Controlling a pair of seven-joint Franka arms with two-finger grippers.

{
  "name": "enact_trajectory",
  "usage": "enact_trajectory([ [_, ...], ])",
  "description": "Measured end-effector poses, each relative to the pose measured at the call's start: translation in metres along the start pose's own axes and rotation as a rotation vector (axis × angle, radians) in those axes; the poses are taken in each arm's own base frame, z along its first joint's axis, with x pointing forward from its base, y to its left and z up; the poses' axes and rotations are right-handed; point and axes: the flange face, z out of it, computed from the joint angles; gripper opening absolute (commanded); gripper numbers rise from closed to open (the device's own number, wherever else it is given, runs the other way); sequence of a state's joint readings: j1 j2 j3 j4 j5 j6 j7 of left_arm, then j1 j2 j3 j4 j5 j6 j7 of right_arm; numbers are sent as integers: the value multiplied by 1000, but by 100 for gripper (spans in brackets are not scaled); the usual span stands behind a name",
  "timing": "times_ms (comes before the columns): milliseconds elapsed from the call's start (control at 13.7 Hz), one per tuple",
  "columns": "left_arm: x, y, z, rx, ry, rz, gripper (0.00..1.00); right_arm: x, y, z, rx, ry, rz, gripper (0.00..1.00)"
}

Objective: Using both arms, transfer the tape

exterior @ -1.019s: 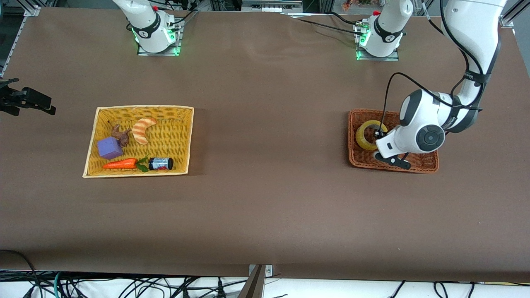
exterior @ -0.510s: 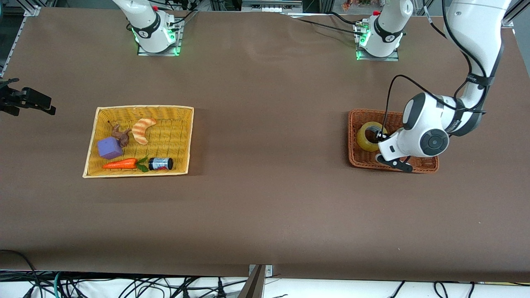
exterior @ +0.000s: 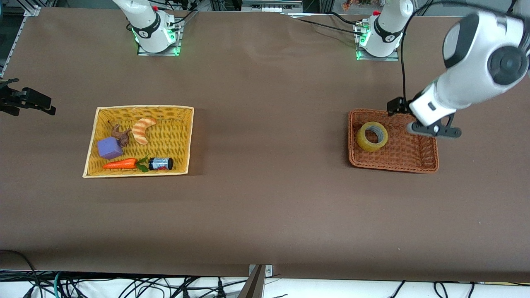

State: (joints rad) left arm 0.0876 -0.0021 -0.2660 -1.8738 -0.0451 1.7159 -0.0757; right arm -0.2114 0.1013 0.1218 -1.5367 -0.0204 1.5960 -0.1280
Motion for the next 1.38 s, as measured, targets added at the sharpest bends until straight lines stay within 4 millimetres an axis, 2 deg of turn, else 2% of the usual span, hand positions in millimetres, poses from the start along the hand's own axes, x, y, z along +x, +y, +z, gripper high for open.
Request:
enact_trajectory([
  [146, -14, 11, -35, 10, 36, -12, 100, 0, 0, 0, 0, 0, 0, 100],
  [291, -15, 9, -61, 6, 66, -17, 100, 0, 0, 0, 0, 0, 0, 100],
  [583, -4, -6, -76, -8, 88, -42, 100, 0, 0, 0, 0, 0, 0, 100],
  [801, 0, -13, -98, -18, 121, -61, 100, 0, 0, 0, 0, 0, 0, 100],
  [947, -3, 1, -107, -17, 126, -99, 100, 0, 0, 0, 0, 0, 0, 100],
  [1092, -6, 22, -108, -4, 119, -116, 100, 0, 0, 0, 0, 0, 0, 100],
  [1165, -7, 26, -107, -1, 117, -118, 100, 0, 0, 0, 0, 0, 0, 100],
  [1383, -7, 20, -108, 1, 115, -130, 100, 0, 0, 0, 0, -1, 0, 100],
])
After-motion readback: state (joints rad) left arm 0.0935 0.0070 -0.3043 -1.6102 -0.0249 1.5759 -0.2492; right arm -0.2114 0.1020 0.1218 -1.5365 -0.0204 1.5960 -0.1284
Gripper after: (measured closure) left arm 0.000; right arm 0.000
